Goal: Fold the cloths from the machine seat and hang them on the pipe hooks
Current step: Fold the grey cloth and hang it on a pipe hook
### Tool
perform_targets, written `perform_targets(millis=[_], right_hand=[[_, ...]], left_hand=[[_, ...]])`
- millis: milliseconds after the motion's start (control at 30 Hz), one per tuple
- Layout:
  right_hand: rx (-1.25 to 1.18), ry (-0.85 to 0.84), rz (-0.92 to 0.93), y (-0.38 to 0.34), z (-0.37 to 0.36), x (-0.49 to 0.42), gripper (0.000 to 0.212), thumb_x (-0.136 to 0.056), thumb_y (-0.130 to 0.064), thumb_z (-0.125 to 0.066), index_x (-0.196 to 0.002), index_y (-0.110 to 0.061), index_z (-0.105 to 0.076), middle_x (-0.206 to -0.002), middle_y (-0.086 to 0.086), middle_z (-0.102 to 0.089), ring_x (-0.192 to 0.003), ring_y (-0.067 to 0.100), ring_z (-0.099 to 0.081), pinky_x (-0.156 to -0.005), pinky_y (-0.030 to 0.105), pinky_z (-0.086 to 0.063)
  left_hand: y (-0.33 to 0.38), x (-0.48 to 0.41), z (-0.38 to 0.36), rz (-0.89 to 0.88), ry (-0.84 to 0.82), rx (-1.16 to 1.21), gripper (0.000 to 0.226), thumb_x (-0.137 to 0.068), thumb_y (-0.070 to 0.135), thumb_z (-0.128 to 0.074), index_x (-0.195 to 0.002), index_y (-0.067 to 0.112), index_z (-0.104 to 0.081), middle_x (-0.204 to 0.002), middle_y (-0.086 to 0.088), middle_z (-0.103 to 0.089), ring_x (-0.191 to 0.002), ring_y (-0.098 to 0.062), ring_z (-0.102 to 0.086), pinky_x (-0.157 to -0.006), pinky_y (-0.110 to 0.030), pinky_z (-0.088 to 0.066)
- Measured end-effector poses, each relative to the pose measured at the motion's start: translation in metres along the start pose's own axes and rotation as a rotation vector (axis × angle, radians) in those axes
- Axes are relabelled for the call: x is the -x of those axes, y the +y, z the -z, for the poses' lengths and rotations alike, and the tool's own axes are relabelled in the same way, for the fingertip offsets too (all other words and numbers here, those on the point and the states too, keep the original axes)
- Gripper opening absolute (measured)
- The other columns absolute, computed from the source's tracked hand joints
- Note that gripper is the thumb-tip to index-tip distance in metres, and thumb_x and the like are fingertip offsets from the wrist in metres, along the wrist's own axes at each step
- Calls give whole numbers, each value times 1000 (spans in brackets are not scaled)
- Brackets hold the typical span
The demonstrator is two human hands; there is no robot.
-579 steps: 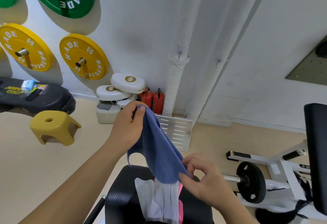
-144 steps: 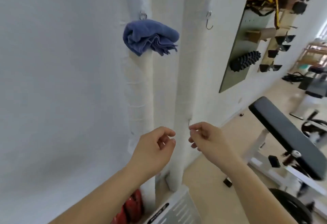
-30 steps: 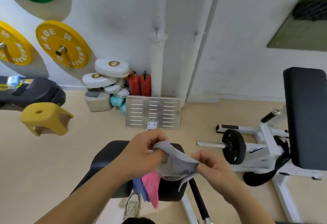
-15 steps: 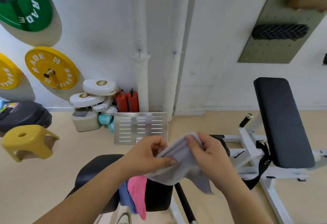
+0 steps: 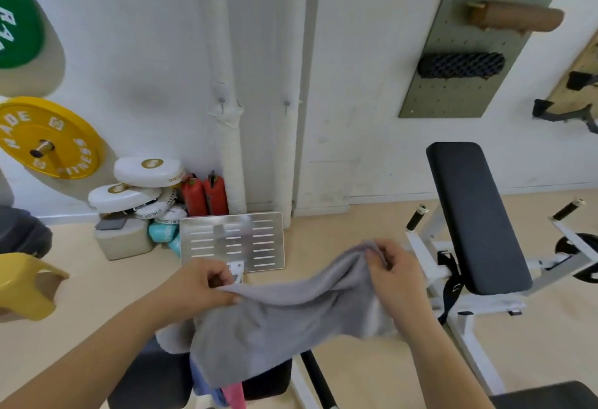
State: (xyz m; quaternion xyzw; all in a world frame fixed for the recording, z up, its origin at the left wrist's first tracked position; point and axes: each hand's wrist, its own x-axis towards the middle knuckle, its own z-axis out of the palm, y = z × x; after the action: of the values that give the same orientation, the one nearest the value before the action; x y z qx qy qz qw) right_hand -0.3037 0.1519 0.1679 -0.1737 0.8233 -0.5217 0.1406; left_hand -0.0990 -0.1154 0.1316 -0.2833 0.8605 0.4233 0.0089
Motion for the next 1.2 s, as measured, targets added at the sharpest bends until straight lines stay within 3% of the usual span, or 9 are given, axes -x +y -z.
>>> perform_targets(millis=[167, 267, 367, 567, 700, 833, 933, 1100, 1200], right_hand=[[-114, -319, 23, -23, -60, 30, 10, -93, -18, -73, -87, -24, -69, -104, -16, -75, -83, 24, -75, -78, 36, -61], [-226, -517, 14, -29, -81, 37, 12, -95, -4, -69, -87, -8, -60, -97, -9, -78, -84, 8, -74, -78, 25, -59], [-187, -455, 55, -29, -95, 29, 15, -95, -1, -67, -85, -10, -59, -72, -7, -69, -71, 3, -65, -67, 18, -52], [-262, -254, 17, -38, -127, 3, 14, -101, -10, -62, -89, -15, -57, -76, -1, -59, -71, 10, -55, -69, 25, -46], [-224, -119, 9, -53, -135, -28, 9, -102, -18, -60, -94, -21, -57, -87, 9, -64, -78, 19, -60, -76, 35, -51], [-134, -103, -30, -68, -159, -45, 2, -101, -22, -61, -99, -22, -60, -100, 11, -68, -97, 28, -66, -83, 40, -55], [-131, -61, -27, -85, -179, -48, 2, -99, -19, -63, -99, -20, -63, -99, 5, -68, -89, 20, -65, -74, 31, -52], [-176, -19, -75, -84, -217, -37, 3, -96, -13, -70, -95, -10, -68, -88, 11, -72, -83, 29, -66, -74, 37, -53], [-237, -130, -133, -70, -249, -10, 7, -95, -9, -70, -89, -7, -72, -77, 14, -72, -75, 20, -63, -68, 34, -49]], left_hand=[[70, 21, -25, -94, 40, 292, 3, -86, 19, -76, -88, 20, -75, -83, -7, -75, -71, -11, -66, -68, -29, -54], [78, 26, -30, -142, 137, 349, 15, -88, 11, -71, -92, 24, -76, -86, -4, -77, -76, -22, -72, -72, -36, -60], [54, 27, -21, -106, 100, 314, 24, -83, 24, -78, -103, 37, -73, -94, 3, -74, -74, -13, -67, -72, -29, -59], [-22, 37, 5, 128, -213, 168, 30, -79, 43, -82, -99, 21, -73, -93, 1, -73, -86, -13, -71, -81, -38, -60], [-60, 38, 40, 258, -50, 370, 32, -80, 37, -85, -81, 9, -70, -78, -8, -67, -69, -11, -61, -63, -27, -50], [-66, 28, 89, 262, 149, 698, 21, -85, 16, -79, -66, 18, -72, -70, -3, -70, -66, -13, -66, -58, -21, -51], [-68, 17, 114, 229, 236, 787, 8, -88, 14, -76, -81, 16, -77, -74, 0, -74, -68, -10, -69, -56, -17, -52], [-81, -4, 106, 326, 429, 789, 7, -87, 17, -80, -89, 18, -74, -74, 6, -79, -70, -8, -73, -58, -17, -56], [-91, -10, 75, 358, 378, 819, 13, -90, 22, -76, -89, 9, -76, -89, -17, -77, -78, -18, -70, -76, -39, -61]])
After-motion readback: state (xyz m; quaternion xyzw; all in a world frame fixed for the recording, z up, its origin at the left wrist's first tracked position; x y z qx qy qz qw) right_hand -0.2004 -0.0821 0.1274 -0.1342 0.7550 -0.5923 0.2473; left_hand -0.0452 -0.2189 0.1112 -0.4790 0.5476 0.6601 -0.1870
